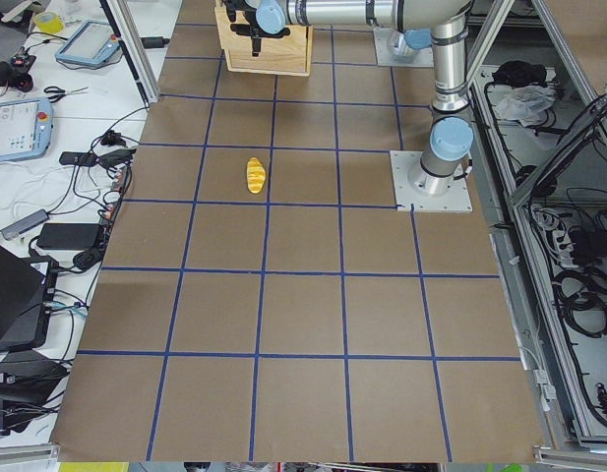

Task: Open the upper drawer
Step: 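Pull the handle with the left gripper, sliding the drawer outward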

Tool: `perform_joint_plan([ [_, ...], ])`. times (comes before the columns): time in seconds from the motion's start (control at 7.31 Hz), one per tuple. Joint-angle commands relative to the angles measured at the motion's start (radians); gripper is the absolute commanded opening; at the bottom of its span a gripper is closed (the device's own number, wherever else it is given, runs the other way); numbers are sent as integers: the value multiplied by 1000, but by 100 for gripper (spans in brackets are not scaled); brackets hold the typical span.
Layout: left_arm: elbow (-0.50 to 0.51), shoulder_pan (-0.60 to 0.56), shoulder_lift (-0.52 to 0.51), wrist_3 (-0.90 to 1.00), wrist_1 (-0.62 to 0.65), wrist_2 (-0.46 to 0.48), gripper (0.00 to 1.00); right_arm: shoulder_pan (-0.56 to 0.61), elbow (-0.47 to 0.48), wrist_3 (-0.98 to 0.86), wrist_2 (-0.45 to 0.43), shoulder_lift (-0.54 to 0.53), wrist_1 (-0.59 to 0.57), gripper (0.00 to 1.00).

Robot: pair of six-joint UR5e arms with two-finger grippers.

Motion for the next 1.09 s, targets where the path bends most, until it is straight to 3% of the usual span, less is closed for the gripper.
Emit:
perform_joint_plan([
  [0.0,0,21,2,35,-16,15,100,0,0,0,1,0,0,100],
  [0.96,0,75,17,73,-36,15,100,0,0,0,0,0,0,100],
])
